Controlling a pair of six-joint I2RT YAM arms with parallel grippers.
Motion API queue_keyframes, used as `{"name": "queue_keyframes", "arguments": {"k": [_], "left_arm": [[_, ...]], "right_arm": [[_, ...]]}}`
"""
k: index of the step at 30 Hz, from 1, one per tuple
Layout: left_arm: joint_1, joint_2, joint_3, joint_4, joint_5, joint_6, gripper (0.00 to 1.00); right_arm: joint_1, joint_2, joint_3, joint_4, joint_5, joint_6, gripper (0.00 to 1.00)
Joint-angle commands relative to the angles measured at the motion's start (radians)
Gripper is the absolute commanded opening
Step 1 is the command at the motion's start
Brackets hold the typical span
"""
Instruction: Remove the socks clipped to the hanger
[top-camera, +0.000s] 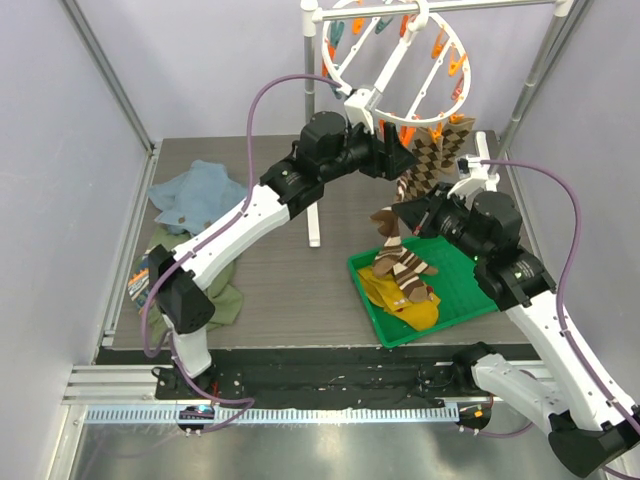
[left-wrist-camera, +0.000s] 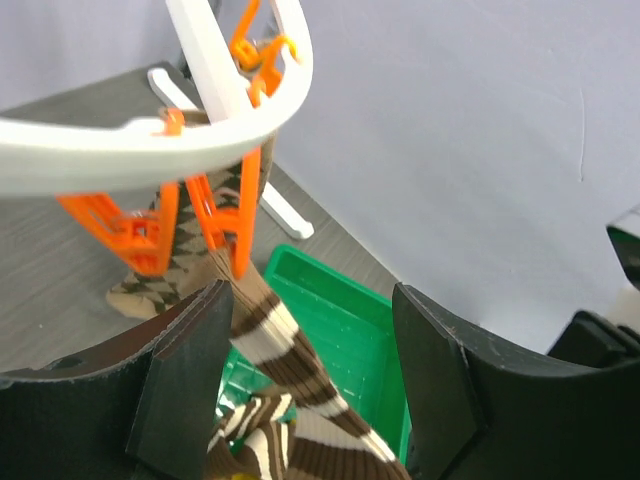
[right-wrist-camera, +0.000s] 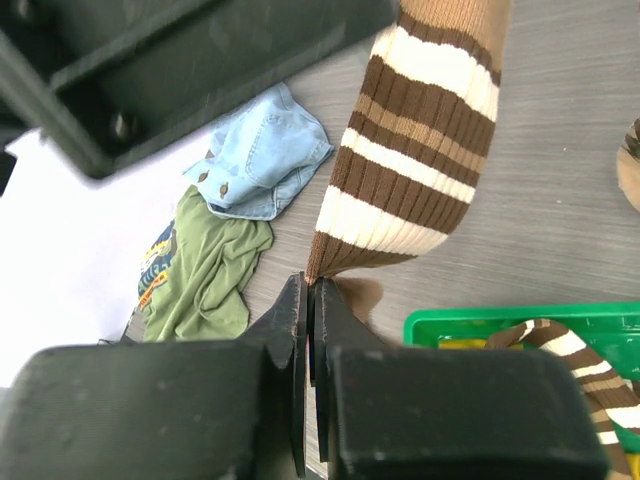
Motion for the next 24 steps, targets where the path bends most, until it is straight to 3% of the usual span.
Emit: {"name": "queue_keyframes", "arguments": {"k": [1, 16, 24], "left_arm": [[0.012, 0.029, 0.083, 0.032, -0.045, 0.007, 0.69], [0.022, 0.101, 0.124, 0.107, -0.083, 0.009, 0.72], [0.022, 0.161, 0.208, 0.131, -0.076, 0.004, 0.68]], "right_arm": [[0.004, -0.032, 0.009, 0.041, -0.012, -0.031, 0.01], [0.002, -0.053, 0.007, 0.036, -0.029, -0.049, 0.01], [0.004, -0.064, 0.012, 0.037, -0.018, -0.063, 0.01]]}}
